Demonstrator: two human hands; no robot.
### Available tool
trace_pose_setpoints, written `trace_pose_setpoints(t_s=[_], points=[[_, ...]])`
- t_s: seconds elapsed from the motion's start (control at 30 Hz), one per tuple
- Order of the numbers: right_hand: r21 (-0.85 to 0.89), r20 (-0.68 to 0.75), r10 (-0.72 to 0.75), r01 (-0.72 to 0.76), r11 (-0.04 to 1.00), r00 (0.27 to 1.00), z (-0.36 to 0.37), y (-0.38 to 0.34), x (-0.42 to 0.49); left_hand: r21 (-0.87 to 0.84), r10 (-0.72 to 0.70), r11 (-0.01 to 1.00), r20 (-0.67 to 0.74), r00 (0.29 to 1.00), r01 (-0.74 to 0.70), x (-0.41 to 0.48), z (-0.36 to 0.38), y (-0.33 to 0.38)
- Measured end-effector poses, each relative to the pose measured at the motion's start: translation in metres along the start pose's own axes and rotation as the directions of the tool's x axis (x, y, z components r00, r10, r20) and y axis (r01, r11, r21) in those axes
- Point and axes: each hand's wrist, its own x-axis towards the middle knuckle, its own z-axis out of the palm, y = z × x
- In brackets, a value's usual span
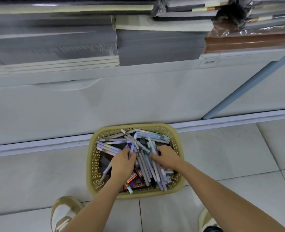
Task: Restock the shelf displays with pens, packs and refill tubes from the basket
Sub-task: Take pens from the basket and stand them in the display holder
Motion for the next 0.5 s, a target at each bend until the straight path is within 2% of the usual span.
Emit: trace_pose_setpoints(t_s=[0.1,0.2,0.37,0.43,0.5], points=[[0.217,0.002,0.000,-0.001,0.976,1.000,-0.021,-0.001,-0.008,-0.207,-0.075,0.975,0.046,0.996,0.083,-0.005,-0.003,-0.006],[0.462,0.008,-0.047,0.038,0.886,0.999,-0.038,-0.005,-0.017,-0.446,-0.099,0.885,0.102,0.990,0.135,-0.011,-0.005,-0.001],[0.578,-0.004,-0.190,0.157,0.801,0.982,-0.034,-0.037,-0.031,-0.677,0.105,0.724,0.295,0.950,0.130,-0.027,-0.004,0.029],[0.615,-0.065,-0.220,0.212,0.760,0.973,-0.033,-0.050,-0.034,-0.725,0.180,0.682,0.290,0.940,0.093,-0.031,-0.007,0.040],[0.632,-0.144,-0.225,0.265,0.728,0.964,-0.034,-0.061,-0.038,-0.743,0.231,0.669,0.228,0.946,0.015,-0.033,-0.015,0.047]])
